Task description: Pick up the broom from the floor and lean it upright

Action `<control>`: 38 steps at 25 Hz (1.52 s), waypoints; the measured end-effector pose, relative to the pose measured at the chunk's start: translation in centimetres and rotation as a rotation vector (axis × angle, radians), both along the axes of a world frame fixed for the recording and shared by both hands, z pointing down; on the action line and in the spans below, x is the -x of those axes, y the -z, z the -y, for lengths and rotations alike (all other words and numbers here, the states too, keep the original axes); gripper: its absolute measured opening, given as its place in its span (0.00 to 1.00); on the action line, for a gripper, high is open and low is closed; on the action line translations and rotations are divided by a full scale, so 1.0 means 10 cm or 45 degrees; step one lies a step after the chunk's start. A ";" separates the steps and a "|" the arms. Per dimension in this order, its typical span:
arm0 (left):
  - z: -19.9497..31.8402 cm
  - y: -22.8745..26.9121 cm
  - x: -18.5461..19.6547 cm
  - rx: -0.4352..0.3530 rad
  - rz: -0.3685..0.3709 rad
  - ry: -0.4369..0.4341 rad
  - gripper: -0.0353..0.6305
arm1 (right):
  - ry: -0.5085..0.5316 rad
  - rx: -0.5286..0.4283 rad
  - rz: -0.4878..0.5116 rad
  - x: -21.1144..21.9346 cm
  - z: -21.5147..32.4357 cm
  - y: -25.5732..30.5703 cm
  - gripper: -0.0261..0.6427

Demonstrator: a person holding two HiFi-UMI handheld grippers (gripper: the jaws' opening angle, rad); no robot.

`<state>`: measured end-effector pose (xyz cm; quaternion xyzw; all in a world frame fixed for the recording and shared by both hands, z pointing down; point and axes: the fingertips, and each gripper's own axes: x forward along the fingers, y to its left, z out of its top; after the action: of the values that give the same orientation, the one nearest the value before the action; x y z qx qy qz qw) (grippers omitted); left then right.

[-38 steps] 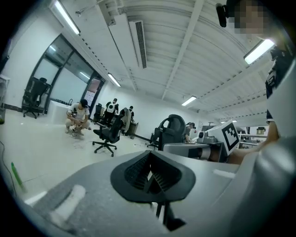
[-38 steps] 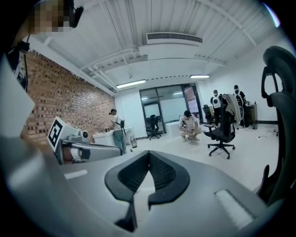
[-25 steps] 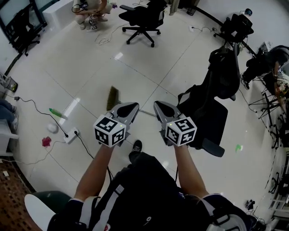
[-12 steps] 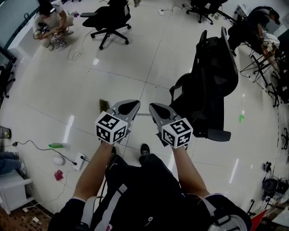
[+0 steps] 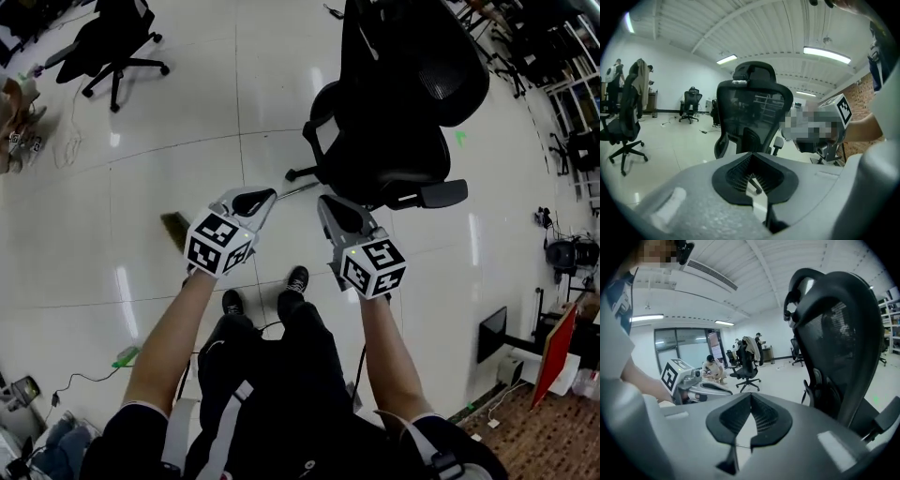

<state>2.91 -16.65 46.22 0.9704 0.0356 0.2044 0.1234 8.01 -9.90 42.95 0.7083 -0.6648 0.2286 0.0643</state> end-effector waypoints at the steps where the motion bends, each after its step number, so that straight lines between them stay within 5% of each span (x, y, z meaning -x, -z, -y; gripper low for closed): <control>1: 0.00 -0.14 -0.07 -0.003 0.011 -0.027 0.05 | -0.030 0.008 0.000 -0.06 -0.03 -0.11 0.04; 9: -0.14 -1.83 -0.71 0.002 0.094 -0.175 0.05 | -0.128 0.074 0.024 -0.53 -0.26 -1.55 0.04; 13: -0.22 -2.78 -1.00 0.000 0.087 -0.226 0.06 | -0.076 0.067 0.001 -0.64 -0.18 -2.33 0.04; 14: -0.26 -3.03 -1.06 -0.003 0.098 -0.249 0.14 | -0.062 0.065 -0.008 -0.66 -0.16 -2.52 0.04; 22: -0.29 -5.01 -1.46 -0.054 0.260 -0.369 0.28 | 0.055 0.083 -0.058 -0.87 -0.03 -3.90 0.04; 27: -0.26 -6.09 -1.74 -0.157 0.365 -0.442 0.29 | 0.119 0.087 -0.034 -0.91 -0.01 -4.59 0.04; 31: -0.19 -6.80 -1.89 -0.216 0.459 -0.476 0.29 | 0.180 0.123 -0.037 -0.87 -0.03 -5.02 0.04; 38: 0.00 -7.53 -1.91 -0.265 0.587 -0.437 0.29 | 0.081 0.138 -0.004 -1.02 -0.06 -5.55 0.04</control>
<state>21.98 -16.61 121.53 0.8857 0.1490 0.4397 -0.0083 18.19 -9.27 98.46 0.6825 -0.6736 0.2611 0.1109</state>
